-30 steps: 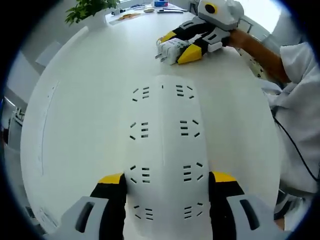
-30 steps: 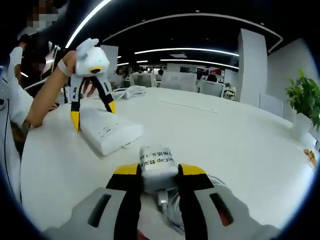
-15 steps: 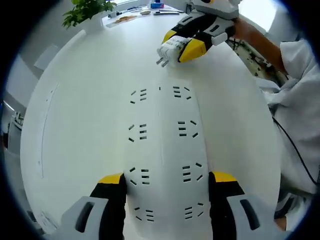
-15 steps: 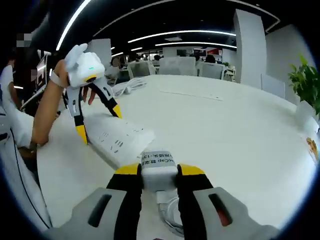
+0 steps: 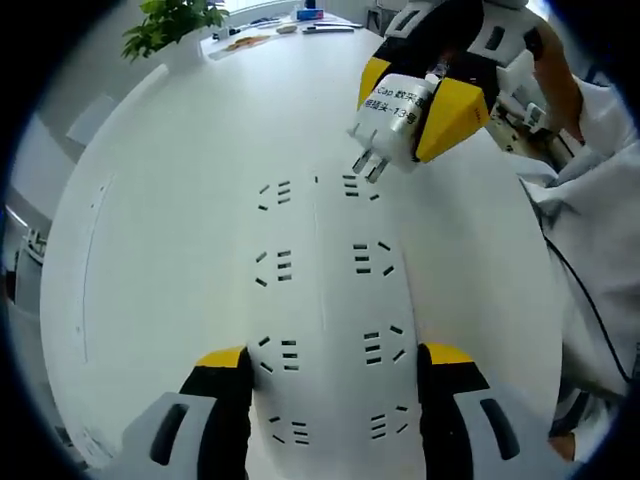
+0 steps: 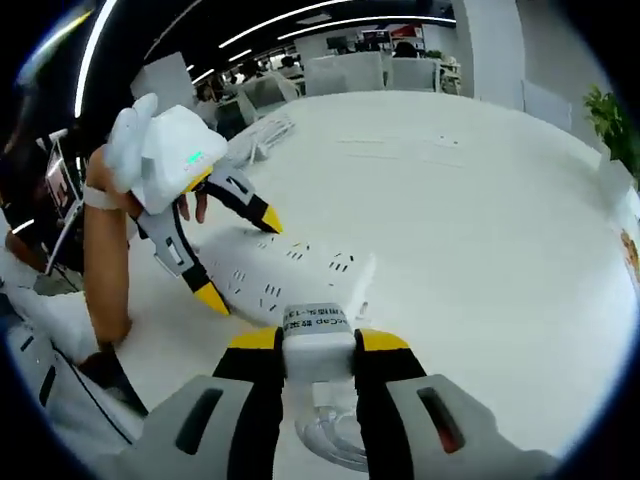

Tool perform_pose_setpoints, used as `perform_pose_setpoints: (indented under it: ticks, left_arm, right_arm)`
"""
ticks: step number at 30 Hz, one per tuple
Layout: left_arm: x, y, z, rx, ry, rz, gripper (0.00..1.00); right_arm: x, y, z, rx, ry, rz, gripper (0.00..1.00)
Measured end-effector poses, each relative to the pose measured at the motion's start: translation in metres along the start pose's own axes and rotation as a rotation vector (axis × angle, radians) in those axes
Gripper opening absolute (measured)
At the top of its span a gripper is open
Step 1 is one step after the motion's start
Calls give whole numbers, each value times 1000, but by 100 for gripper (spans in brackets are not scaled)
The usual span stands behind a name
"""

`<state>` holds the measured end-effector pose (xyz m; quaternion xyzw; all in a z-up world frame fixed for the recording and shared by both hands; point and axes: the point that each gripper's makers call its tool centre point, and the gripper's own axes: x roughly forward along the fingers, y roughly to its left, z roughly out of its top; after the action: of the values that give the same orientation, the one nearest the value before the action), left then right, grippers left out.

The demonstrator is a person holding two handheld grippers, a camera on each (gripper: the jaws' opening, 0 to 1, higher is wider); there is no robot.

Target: Straighten the power strip on the desk, plug the charger into it

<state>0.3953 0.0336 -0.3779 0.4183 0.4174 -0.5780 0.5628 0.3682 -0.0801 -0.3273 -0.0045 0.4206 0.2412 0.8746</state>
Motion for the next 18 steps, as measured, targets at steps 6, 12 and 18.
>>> perform_pose_setpoints:
  ticks: [6,12,18]
  left_arm:
    - [-1,2,0,9,3,-1,68]
    - [-1,3,1,14,3,-1,68]
    - [-2,2,1,19,-2,0,68]
  right_arm:
    - [2,-1,0,72,58,-29,27]
    - [1,3,1,99,144,-70,26]
    - [0,2,1,202,244,-84,26]
